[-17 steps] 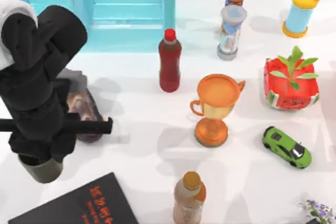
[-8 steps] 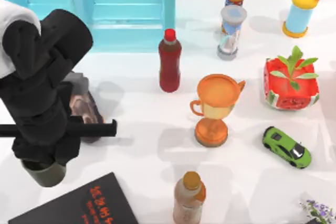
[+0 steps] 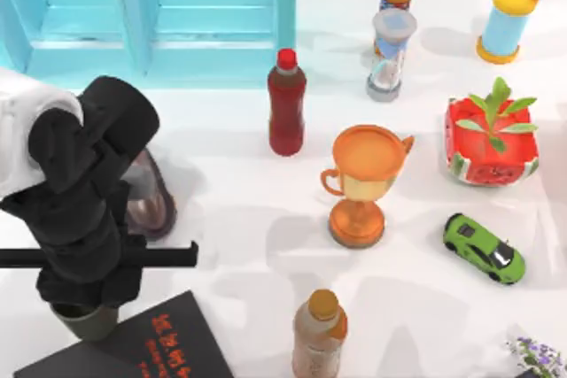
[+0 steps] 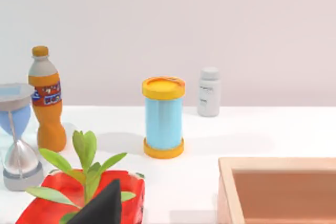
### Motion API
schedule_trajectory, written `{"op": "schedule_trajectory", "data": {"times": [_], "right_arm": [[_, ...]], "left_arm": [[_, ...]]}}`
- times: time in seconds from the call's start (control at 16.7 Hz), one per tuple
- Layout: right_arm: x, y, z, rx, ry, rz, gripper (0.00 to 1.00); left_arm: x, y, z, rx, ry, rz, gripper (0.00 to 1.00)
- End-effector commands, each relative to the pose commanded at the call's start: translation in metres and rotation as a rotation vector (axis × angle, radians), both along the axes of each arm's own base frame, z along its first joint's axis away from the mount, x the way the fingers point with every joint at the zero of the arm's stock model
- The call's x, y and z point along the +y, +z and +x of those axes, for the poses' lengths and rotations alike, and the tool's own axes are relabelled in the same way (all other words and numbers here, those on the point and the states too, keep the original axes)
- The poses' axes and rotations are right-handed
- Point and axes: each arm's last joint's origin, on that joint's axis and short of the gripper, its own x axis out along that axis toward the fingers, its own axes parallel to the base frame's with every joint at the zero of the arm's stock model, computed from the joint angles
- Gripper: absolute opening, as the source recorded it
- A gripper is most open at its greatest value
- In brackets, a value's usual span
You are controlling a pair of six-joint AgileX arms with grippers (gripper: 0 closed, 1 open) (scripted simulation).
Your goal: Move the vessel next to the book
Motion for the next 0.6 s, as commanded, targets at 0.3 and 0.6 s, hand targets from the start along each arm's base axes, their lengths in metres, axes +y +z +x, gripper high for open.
{"op": "schedule_trajectory", "data": {"times": [0.3,0.6], "right_arm": [[0.0000,0.0000,0.0000,0.000,0.000,0.000,1.00],[0.0000,0.0000,0.0000,0.000,0.000,0.000,1.00]], "left_arm": [[0.0010,-0.0062,-0.0012,0.001,-0.002,0.001,0.00],[0.0010,-0.0062,-0.0012,0.001,-0.002,0.001,0.38]]}}
